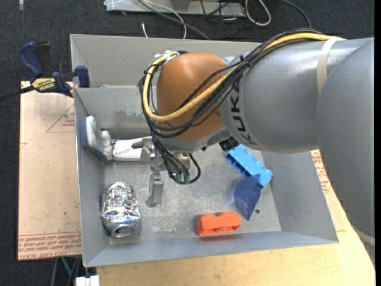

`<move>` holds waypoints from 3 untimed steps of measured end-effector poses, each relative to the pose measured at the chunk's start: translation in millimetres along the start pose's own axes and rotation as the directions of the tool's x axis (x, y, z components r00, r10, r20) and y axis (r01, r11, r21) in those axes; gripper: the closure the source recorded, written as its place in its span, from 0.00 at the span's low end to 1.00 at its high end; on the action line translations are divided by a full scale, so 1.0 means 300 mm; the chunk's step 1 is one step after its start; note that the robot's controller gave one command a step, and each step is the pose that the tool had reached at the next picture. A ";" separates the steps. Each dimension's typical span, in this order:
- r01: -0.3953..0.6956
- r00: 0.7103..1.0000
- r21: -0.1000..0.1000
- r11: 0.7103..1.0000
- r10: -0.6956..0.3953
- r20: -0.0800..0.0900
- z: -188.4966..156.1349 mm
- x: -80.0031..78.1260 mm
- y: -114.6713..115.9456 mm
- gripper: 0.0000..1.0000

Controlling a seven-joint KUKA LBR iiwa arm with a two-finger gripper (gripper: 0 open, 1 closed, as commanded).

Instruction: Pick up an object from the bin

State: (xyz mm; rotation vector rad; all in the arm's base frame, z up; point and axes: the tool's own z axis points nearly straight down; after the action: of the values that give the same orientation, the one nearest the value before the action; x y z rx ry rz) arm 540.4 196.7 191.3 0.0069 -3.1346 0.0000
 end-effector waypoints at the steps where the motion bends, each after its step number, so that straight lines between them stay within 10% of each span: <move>1: -0.005 1.000 -0.001 1.000 0.005 0.007 -0.014 -0.007 -0.004 0.00; 2: 0.286 0.958 0.000 0.958 -0.286 0.009 0.316 0.043 0.120 0.00; 3: 0.552 0.834 0.005 0.834 -0.552 0.018 0.168 0.047 0.127 0.00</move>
Offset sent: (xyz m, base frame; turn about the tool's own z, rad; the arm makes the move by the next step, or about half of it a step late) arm -0.0192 0.0449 -0.1213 -0.3664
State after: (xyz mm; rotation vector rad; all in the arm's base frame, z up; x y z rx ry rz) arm 525.8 234.7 140.9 0.9151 -3.0177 -0.0045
